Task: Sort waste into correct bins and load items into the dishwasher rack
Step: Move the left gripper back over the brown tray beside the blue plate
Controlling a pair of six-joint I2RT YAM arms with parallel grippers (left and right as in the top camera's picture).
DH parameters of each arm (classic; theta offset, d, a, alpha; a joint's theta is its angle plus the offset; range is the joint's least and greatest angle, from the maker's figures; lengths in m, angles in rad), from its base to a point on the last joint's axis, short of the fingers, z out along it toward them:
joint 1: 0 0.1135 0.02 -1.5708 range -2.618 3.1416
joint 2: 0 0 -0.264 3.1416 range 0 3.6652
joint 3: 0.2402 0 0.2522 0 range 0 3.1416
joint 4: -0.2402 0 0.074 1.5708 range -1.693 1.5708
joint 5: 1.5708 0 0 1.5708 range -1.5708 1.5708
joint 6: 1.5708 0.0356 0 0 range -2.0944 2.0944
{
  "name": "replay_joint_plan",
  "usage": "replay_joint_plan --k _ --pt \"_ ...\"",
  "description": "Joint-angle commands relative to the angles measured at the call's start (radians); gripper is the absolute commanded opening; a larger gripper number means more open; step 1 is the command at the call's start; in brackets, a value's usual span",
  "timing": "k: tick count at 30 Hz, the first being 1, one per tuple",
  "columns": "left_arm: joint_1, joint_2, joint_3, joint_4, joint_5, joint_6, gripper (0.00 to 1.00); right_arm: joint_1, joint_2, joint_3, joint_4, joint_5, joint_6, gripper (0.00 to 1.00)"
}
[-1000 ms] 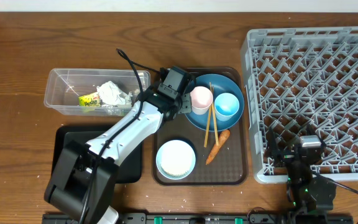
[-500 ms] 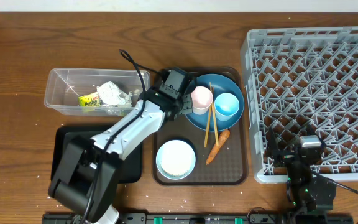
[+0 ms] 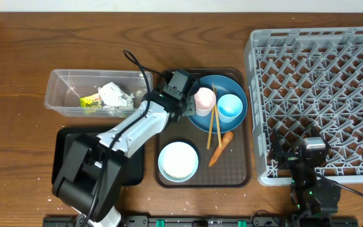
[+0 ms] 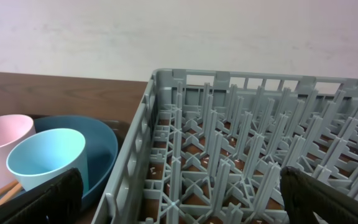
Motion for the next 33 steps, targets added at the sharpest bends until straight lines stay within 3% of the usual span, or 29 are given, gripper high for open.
replay_joint_plan --k 1,9,20,24,33 --pt "-0.006 0.033 -0.002 0.007 -0.002 -0.017 0.33 -0.006 -0.003 -0.001 -0.004 0.003 -0.004 0.99" --pt "-0.004 0.034 -0.002 0.024 -0.005 -0.016 0.19 -0.006 -0.003 -0.001 -0.004 0.003 -0.004 0.99" --pt "0.012 0.034 -0.002 0.008 -0.012 -0.016 0.19 -0.006 -0.003 -0.002 -0.004 0.003 -0.004 0.99" --pt "0.024 0.034 -0.002 -0.002 -0.012 -0.016 0.13 -0.006 -0.003 -0.002 -0.004 0.003 -0.004 0.99" --pt "0.035 0.034 -0.002 -0.006 -0.012 -0.016 0.11 -0.006 -0.003 -0.002 -0.004 0.003 -0.004 0.99"
